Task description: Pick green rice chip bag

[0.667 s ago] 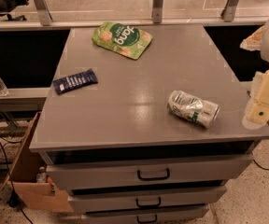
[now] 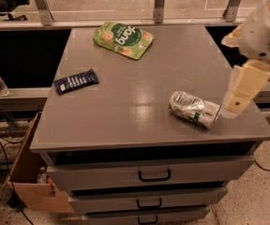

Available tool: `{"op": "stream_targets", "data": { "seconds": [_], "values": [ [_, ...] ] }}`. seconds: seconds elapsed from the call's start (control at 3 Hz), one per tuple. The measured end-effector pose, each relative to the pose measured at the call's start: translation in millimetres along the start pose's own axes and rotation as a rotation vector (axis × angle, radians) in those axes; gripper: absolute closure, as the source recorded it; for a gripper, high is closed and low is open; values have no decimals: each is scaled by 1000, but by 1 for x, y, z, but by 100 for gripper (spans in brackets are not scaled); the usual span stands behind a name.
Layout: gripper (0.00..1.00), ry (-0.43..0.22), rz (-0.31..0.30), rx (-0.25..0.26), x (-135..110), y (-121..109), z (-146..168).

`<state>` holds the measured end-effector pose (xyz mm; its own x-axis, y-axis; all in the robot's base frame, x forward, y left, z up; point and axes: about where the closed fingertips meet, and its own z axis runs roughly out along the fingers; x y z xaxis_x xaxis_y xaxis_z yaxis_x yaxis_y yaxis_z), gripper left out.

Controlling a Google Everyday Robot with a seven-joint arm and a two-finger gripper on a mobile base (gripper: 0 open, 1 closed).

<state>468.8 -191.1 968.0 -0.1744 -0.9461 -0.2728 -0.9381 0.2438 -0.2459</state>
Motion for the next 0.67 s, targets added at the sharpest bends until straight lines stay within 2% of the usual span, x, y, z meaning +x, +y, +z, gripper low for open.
{"op": "stream_targets", "data": {
  "seconds": [0.33, 0.67],
  "values": [
    [0, -146, -55, -5, -69, -43, 47],
    [0, -272, -94, 19, -133, -89, 82]
  ]
}}
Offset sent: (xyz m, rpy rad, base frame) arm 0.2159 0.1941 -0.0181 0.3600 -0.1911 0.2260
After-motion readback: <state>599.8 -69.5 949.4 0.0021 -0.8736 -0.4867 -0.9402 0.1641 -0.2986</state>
